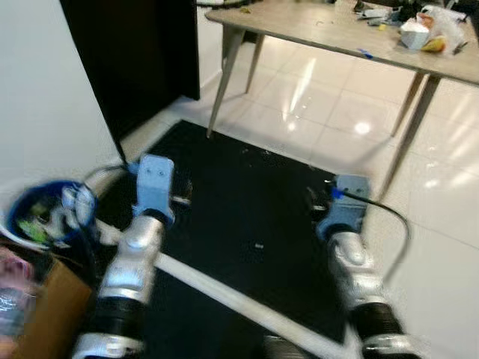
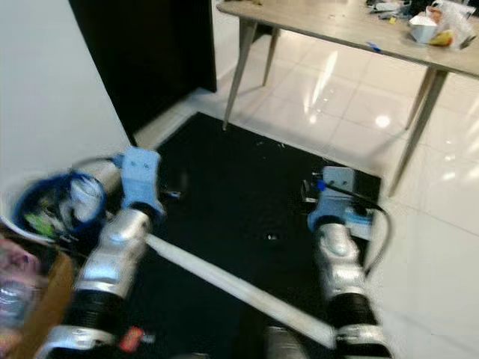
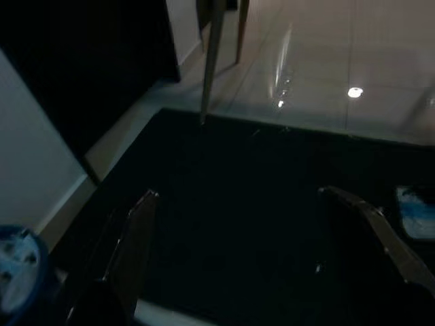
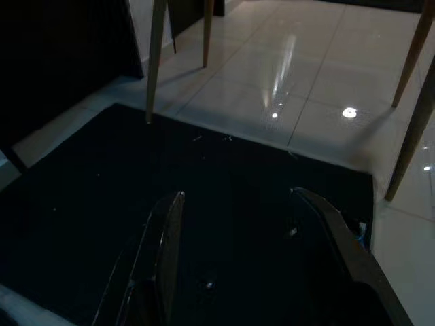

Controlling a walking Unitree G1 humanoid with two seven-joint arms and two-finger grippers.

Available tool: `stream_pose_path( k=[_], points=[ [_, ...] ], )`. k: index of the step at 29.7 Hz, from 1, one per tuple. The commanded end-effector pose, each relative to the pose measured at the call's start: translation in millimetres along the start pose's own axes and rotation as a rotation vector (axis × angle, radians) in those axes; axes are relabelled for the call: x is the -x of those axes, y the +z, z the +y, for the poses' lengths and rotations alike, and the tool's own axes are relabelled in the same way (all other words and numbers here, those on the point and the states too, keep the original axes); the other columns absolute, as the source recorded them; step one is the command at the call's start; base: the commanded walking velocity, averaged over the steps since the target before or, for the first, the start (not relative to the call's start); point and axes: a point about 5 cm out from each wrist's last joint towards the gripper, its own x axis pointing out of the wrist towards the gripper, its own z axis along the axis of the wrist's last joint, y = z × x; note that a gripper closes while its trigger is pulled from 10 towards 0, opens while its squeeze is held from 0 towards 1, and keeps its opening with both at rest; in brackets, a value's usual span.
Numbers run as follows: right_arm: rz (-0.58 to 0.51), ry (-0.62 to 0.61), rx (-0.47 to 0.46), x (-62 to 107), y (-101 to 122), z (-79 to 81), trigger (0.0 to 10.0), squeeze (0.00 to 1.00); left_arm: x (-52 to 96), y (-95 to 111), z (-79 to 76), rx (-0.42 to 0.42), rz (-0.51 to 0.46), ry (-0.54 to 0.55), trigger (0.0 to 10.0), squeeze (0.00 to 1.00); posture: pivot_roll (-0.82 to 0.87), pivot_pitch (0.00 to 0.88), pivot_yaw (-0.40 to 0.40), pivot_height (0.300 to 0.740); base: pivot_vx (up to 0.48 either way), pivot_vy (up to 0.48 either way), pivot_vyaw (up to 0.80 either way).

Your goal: Picking trash to rubbish bin

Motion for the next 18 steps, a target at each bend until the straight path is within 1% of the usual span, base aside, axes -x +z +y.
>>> stream_pose_path(
  k=[1, 18],
  points=[
    [-0.002, 0.000, -0.003, 0.4, -0.3, 1.8, 10.0, 0.00, 2.6, -5.5, 4.6, 0.000, 0.020, 0.017, 10.0, 0.00, -0.07, 0.028, 0.000, 0.740, 0.296, 0.000, 0.00],
    [-0.005, -0.003, -0.010, -0.7, 1.4, 2.0, 10.0, 0.00, 2.2, -4.7, 4.9, -0.001, 0.021, 0.016, 10.0, 0.00, -0.06, 0.043, 0.001, 0.740, 0.297, 0.000, 0.00]
  ],
)
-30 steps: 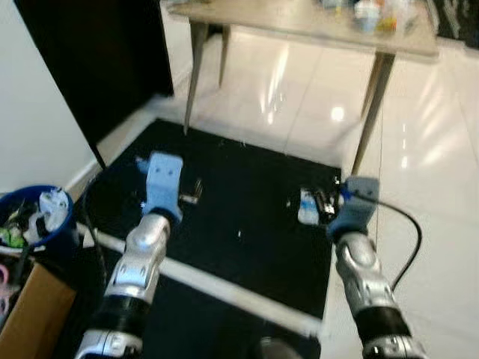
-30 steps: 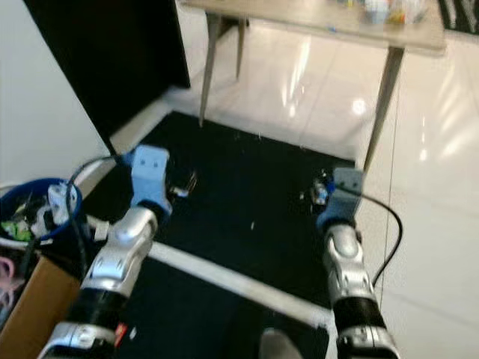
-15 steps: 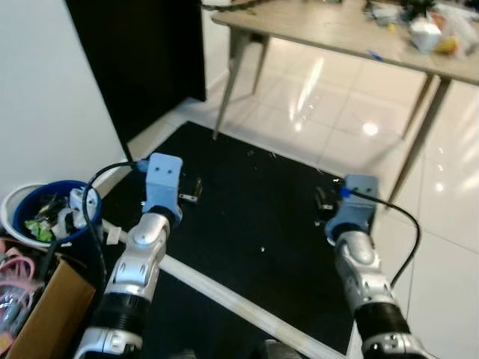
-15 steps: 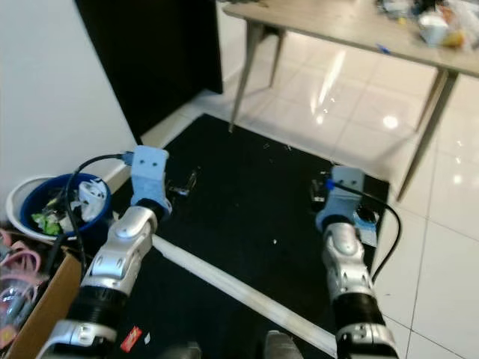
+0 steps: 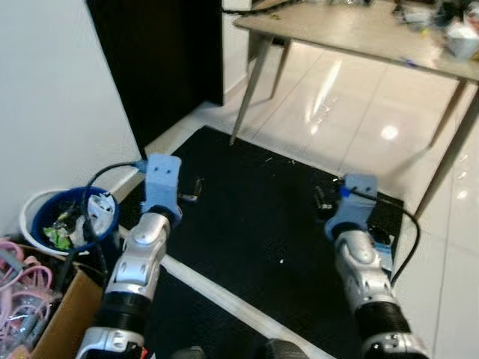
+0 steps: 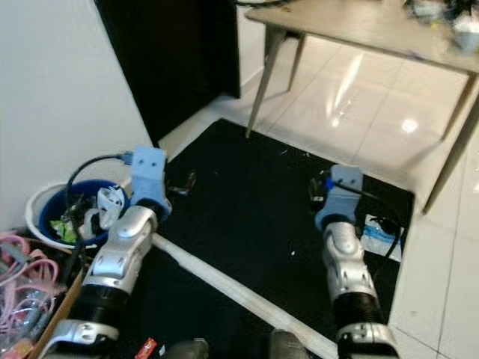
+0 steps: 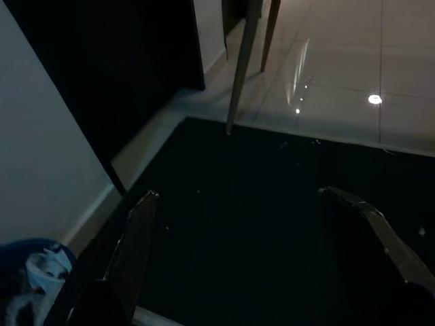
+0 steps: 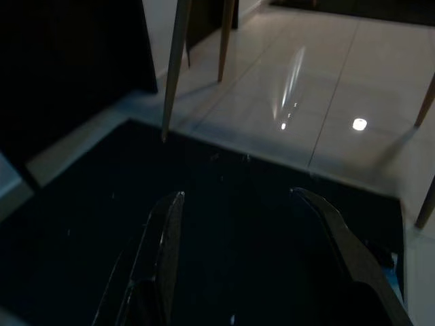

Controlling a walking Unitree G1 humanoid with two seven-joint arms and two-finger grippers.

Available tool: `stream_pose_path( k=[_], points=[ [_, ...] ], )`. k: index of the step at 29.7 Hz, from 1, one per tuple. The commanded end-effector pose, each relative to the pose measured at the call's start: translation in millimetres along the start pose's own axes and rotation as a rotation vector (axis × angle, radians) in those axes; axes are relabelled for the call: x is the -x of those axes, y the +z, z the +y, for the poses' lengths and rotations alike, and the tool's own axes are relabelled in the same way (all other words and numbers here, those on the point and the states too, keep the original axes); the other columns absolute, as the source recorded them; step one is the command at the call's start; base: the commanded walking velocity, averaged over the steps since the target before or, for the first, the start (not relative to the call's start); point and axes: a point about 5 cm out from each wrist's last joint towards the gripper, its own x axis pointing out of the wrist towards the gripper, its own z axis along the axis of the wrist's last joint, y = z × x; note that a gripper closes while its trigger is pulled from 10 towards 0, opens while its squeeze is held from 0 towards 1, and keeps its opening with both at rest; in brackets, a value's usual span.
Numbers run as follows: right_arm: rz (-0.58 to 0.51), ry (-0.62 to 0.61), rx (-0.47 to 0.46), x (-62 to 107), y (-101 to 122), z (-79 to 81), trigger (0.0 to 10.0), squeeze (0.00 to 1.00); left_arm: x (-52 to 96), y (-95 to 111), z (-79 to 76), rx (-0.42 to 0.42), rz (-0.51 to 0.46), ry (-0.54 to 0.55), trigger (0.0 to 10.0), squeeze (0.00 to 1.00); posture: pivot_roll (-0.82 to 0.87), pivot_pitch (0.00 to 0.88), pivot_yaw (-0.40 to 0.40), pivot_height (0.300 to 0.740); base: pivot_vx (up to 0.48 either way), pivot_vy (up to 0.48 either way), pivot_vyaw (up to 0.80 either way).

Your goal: Picking trash to rubbish bin

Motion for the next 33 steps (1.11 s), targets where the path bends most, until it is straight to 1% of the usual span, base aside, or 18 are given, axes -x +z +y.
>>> stream_pose_path(
  k=[1, 12, 15, 25, 33],
  points=[
    [0.014, 0.003, -0.009, 1.9, -4.0, 3.3, 10.0, 0.00, 1.8, -4.3, 3.7, 0.000, 0.020, 0.013, 10.0, 0.00, -0.06, 0.043, 0.001, 0.740, 0.296, 0.000, 0.00],
    [0.015, -0.002, -0.013, 2.0, -3.7, 2.9, 10.0, 0.00, 1.4, -4.1, 3.2, 0.002, 0.021, 0.011, 10.0, 0.00, -0.06, 0.051, 0.004, 0.740, 0.298, 0.000, 0.00],
    [0.016, -0.005, -0.014, 2.0, -3.8, 2.3, 10.0, 0.00, 1.2, -4.0, 3.2, 0.001, 0.022, 0.009, 10.0, 0.00, -0.06, 0.052, 0.006, 0.740, 0.300, 0.000, -0.51],
    [0.020, -0.010, -0.014, 2.1, -4.4, 1.6, 10.0, 0.00, 0.5, -3.6, 2.3, 0.002, 0.023, 0.004, 10.0, 0.00, -0.06, 0.052, 0.008, 0.740, 0.296, 0.000, -0.80],
    [0.014, -0.013, -0.012, 1.6, -3.4, 1.2, 10.0, 0.00, -0.4, -2.9, 1.8, 0.003, 0.022, 0.004, 10.0, 0.00, -0.06, 0.053, 0.010, 0.740, 0.298, 0.000, 0.00]
  ],
)
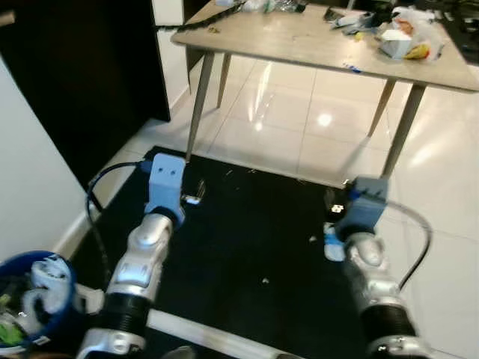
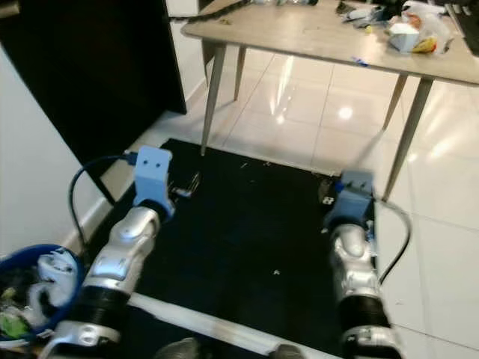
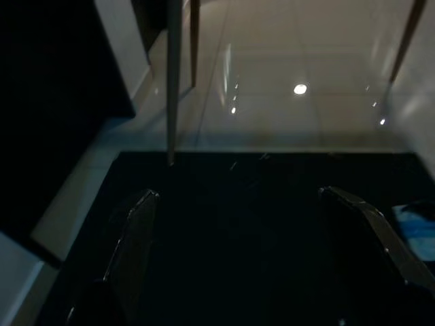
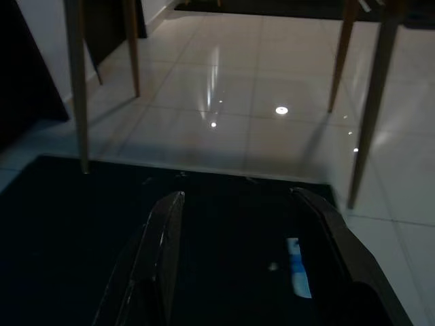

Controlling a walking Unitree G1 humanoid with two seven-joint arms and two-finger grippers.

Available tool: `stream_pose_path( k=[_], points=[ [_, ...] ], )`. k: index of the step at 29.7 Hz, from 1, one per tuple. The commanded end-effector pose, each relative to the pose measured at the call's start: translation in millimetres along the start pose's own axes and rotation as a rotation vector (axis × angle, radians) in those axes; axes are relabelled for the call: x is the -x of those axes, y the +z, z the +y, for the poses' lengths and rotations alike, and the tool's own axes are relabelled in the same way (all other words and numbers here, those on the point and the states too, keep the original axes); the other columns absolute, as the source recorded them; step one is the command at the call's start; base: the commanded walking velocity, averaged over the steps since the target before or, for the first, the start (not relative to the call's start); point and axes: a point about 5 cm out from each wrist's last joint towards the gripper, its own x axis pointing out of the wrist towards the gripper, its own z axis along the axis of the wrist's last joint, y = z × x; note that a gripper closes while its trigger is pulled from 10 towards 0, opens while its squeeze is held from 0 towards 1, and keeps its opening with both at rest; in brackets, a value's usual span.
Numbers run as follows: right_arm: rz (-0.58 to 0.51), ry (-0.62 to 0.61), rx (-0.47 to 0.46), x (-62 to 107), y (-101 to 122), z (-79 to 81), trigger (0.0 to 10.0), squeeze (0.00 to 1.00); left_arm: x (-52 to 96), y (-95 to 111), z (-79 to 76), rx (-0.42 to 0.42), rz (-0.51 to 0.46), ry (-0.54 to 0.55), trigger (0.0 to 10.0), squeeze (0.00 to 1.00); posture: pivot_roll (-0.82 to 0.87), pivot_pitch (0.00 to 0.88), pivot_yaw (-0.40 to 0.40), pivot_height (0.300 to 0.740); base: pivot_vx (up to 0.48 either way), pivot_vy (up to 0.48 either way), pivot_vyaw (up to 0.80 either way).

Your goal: Picking trash to rubbish bin

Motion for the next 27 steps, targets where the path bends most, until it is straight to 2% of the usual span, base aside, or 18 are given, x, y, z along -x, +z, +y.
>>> stream_pose_path(
  k=[1, 27],
  points=[
    [0.017, 0.018, 0.001, 1.8, -4.4, 5.9, 10.0, 0.00, 1.2, -4.2, 4.4, -0.001, 0.020, 0.015, 10.0, 0.00, -0.06, 0.053, 0.010, 0.740, 0.296, 0.000, 0.00],
    [0.017, 0.028, 0.004, 1.5, -4.4, 7.2, 10.0, 0.00, 1.6, -4.9, 4.9, -0.002, 0.015, 0.015, 10.0, 0.00, -0.07, 0.030, 0.002, 0.740, 0.296, 0.000, 0.00]
  ],
)
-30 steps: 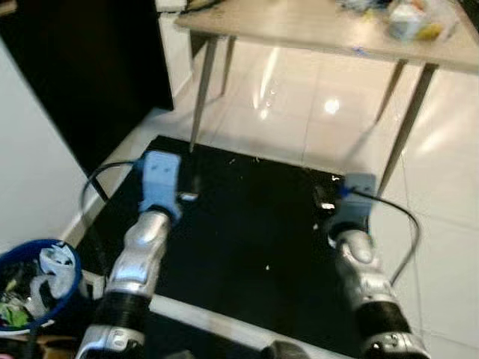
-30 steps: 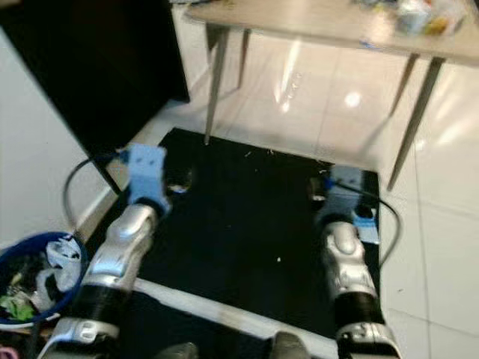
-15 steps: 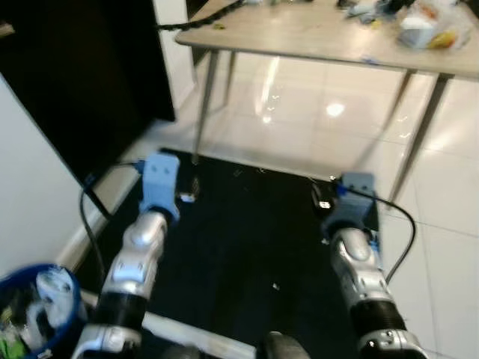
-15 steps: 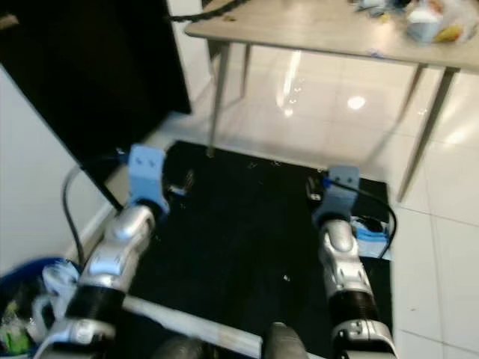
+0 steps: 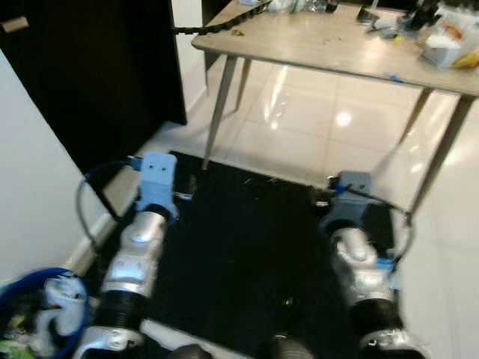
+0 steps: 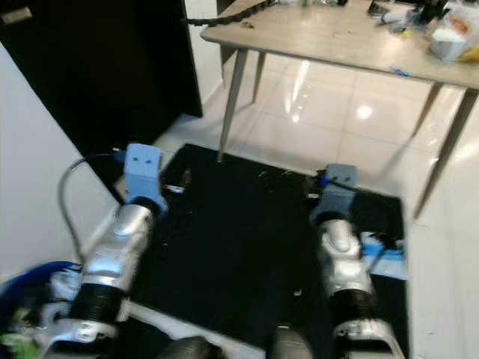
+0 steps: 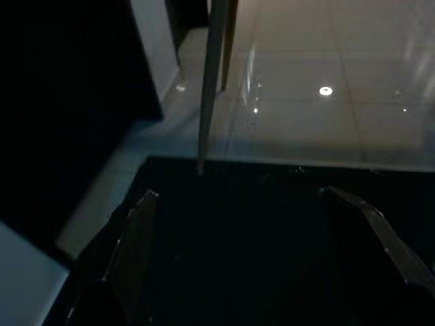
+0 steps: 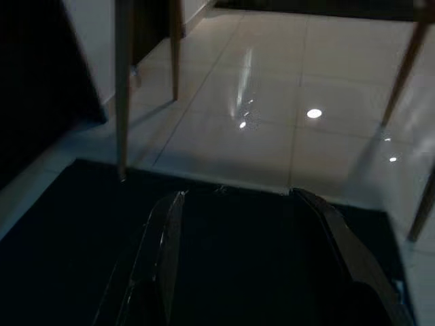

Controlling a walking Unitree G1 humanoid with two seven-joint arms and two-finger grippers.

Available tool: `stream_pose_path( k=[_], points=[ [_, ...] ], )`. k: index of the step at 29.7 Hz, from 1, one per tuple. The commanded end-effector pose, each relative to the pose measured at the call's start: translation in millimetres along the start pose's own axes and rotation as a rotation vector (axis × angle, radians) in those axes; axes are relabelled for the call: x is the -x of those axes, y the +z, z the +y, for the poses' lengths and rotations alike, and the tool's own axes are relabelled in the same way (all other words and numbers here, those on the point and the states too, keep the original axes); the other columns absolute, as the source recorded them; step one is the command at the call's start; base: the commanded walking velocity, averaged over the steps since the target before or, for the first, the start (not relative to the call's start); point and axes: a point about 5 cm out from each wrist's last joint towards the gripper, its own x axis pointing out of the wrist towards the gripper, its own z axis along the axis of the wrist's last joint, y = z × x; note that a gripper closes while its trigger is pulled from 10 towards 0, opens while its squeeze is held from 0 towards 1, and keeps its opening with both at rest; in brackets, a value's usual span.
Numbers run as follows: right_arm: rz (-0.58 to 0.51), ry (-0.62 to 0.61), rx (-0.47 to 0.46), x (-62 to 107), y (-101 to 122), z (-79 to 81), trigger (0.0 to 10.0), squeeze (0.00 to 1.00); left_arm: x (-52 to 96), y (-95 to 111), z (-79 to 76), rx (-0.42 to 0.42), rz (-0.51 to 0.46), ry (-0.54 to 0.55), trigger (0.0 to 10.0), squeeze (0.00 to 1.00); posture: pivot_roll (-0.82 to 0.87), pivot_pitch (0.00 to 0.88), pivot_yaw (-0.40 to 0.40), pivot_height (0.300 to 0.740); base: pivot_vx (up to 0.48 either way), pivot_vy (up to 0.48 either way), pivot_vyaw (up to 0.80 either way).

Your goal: Picking trash to rubbish bin

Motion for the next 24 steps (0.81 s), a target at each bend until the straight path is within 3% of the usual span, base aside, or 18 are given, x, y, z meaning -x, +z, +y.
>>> stream_pose_path(
  k=[1, 11, 24],
  points=[
    [0.011, 0.003, -0.005, 1.1, -3.0, 1.8, 10.0, 0.00, 1.5, -4.1, 3.2, 0.001, 0.013, 0.010, 10.0, 0.00, -0.07, 0.030, 0.002, 0.740, 0.296, 0.000, 0.00],
    [0.015, 0.003, -0.006, 1.0, -3.7, 0.9, 10.0, 0.00, 1.9, -4.6, 2.5, 0.003, 0.013, 0.010, 10.0, 0.00, -0.07, 0.027, 0.001, 0.740, 0.293, 0.000, -0.46],
    [0.016, 0.000, -0.003, 2.0, -4.5, -0.2, 10.0, 0.00, 2.6, -5.5, 1.4, 0.001, 0.015, 0.005, 10.0, 0.00, -0.07, 0.031, 0.001, 0.740, 0.284, 0.000, 0.00]
  ],
)
